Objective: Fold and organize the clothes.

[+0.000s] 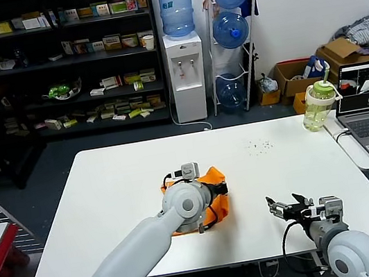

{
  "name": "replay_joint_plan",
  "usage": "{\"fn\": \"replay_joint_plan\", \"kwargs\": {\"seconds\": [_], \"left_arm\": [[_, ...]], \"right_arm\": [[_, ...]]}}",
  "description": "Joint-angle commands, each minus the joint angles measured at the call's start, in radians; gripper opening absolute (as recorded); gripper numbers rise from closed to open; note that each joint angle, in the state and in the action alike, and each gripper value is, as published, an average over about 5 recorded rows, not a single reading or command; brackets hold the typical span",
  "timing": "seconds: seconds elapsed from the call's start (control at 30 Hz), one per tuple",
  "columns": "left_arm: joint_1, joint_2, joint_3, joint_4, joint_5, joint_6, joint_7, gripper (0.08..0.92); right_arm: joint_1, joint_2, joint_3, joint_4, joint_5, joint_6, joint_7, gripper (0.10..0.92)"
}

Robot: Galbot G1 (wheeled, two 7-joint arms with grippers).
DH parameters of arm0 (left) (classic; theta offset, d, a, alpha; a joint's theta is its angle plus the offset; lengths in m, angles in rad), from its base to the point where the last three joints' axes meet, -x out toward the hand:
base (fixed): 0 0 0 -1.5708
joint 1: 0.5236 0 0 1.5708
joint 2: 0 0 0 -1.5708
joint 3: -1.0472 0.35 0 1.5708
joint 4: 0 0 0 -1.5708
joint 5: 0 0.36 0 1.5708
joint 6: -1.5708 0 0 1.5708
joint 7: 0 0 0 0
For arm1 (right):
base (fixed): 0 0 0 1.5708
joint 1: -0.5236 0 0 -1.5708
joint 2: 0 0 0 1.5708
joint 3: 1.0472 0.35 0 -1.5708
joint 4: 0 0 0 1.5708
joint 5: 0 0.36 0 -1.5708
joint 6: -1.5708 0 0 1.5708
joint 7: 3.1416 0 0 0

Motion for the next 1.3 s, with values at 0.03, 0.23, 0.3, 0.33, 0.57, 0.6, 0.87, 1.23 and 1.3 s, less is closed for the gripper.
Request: {"fn": "replay_joint_plan", "kwargs": {"seconds": [0.03,0.23,0.3,0.33,0.57,0.6,0.87,1.23,1.3], "left_arm": [[-0.008,-0.044,-0.012,0.014,0.003,-0.005,-0.002,0.111],[0.072,-0.043,-0.174,-0.059,0.02,-0.041,0.024,0.259],[0.145,-0.002,-0.257,-0.129,0.074,-0.046,0.079,0.319],[0.193,0.028,-0.305,-0.166,0.126,-0.048,0.131,0.345],[0.752,0.202,-0.737,-0.272,0.899,-0.475,0.796,0.553],[0.822,0.197,-0.803,-0.26,0.961,-0.545,0.847,0.579],[1.136,0.025,-1.092,-0.237,1.128,-0.939,1.04,0.794],[1.148,-0.146,-1.162,-0.228,1.209,-1.083,1.13,0.823],[1.148,-0.15,-1.164,-0.231,1.213,-1.083,1.136,0.823]], "right_arm": [[-0.007,0.0,0.007,-0.003,-0.008,0.018,-0.025,0.823],[-0.002,0.0,0.022,-0.044,-0.12,0.238,-0.192,0.823],[0.001,0.0,0.036,-0.07,-0.178,0.314,-0.261,0.823],[-0.002,0.001,0.049,-0.084,-0.202,0.351,-0.297,0.823],[-0.078,0.049,0.201,-0.156,-0.317,0.574,-0.461,0.823],[-0.092,0.059,0.226,-0.164,-0.333,0.598,-0.478,0.823],[-0.17,0.177,0.356,-0.212,-0.436,0.737,-0.536,0.823],[-0.226,0.38,0.391,-0.189,-0.664,0.938,-0.574,0.823],[-0.23,0.412,0.392,-0.19,-0.694,0.96,-0.575,0.823]]}}
